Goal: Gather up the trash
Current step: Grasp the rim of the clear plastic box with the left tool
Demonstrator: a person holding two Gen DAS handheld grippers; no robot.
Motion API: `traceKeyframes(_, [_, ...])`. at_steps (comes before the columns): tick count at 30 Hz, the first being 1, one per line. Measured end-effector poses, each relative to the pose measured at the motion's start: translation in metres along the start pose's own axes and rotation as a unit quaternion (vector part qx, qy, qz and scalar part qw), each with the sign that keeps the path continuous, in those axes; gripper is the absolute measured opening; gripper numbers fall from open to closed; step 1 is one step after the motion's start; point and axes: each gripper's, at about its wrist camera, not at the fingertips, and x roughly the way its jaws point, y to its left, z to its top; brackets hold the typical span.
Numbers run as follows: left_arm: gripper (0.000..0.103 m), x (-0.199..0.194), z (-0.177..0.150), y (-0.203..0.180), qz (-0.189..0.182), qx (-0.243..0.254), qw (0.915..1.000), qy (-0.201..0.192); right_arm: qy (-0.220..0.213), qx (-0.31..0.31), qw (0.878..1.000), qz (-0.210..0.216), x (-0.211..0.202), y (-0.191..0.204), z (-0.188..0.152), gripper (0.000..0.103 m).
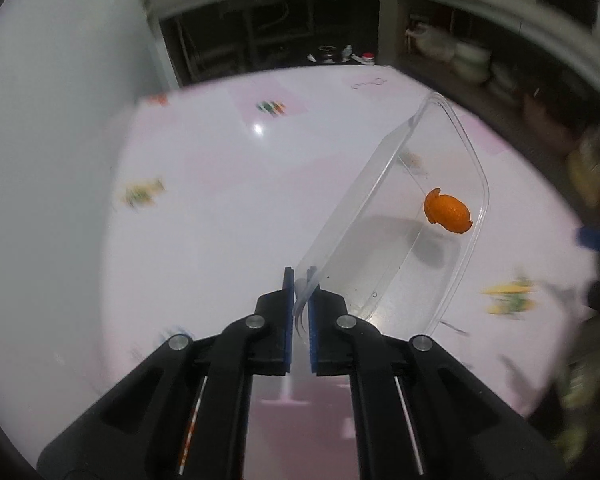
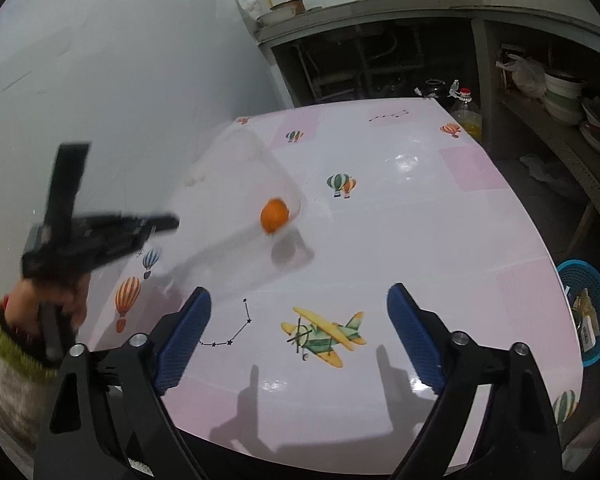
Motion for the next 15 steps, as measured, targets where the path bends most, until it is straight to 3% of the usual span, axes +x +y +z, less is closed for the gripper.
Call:
traceKeyframes(7, [0.005,-0.013,-0.045,-0.015,-0.059,-0.062,0.9963,0.005,-0.001,-0.05,0.999,-0.021,0.01,0.016,-0.004,0.074])
traceKeyframes(12, [0.004,-0.024,-0.056,-0.03,-0.035,-0.045,0.9984,-0.007,-0.003,-0.104,0.993,-0.059,0.02,0.035,-0.008,0.064])
traceKeyframes(15, [0.004,-0.032,-0.057,-0.034,-0.02,-0.035,0.9991,-0.015,-0.009,-0.115,0.992,-0.05,0.015,0.043,-0.01,0.061])
